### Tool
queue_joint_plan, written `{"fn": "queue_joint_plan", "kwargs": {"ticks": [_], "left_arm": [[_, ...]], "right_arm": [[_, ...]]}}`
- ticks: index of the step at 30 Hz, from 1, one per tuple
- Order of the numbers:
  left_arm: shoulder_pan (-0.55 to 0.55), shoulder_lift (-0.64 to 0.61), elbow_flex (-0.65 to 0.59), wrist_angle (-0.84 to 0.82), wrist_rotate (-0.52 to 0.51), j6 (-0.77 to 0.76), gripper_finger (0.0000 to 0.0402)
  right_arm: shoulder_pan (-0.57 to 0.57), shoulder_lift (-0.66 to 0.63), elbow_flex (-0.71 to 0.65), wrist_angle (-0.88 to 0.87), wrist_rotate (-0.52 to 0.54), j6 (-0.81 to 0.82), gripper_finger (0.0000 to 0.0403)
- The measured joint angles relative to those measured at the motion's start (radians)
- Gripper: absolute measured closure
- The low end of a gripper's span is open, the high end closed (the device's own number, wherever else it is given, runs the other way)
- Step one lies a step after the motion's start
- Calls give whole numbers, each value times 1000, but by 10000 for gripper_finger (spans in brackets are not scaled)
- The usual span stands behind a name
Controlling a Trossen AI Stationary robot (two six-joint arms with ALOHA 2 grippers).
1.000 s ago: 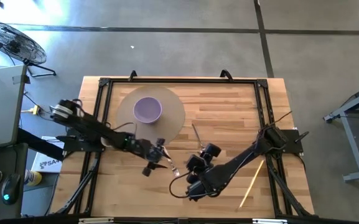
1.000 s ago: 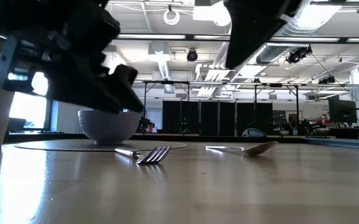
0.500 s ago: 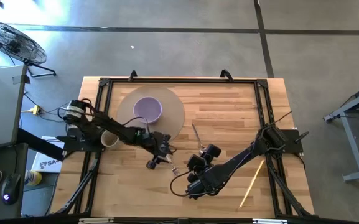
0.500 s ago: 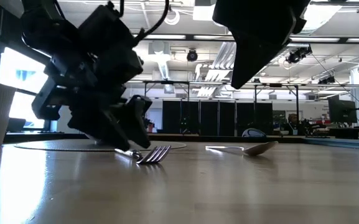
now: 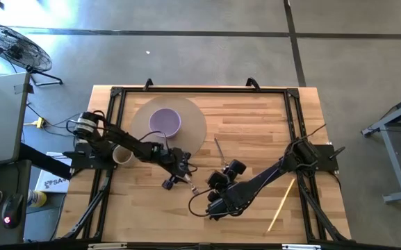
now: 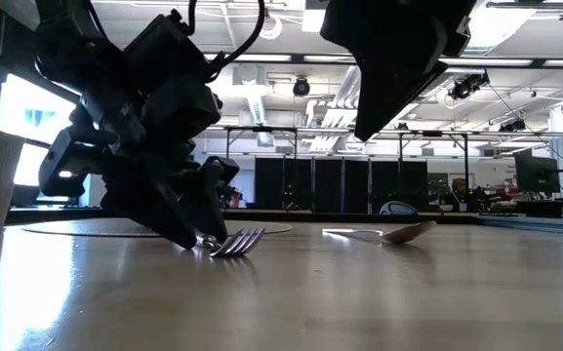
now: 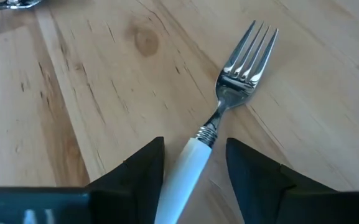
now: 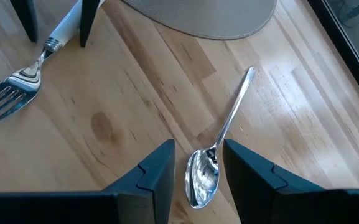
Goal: Pick & Place Utensil
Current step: Put the white fork into the purple bowl on the gray placemat
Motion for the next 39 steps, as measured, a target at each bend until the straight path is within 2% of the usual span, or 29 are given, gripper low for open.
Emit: {"fn": "queue_joint_plan", "kwargs": {"ticks": [19,31,39], "left_arm": [[0,7,0,-13,24,4,346],[-1,-6,-3,-10,24,-11,348],[-1,-110,23,-170,19,-72,348]], "right_arm": [[0,0,0,9,19,0,274],[0,0,0,12,19,0,274],[3,0,0,10,-5,6,274]]}}
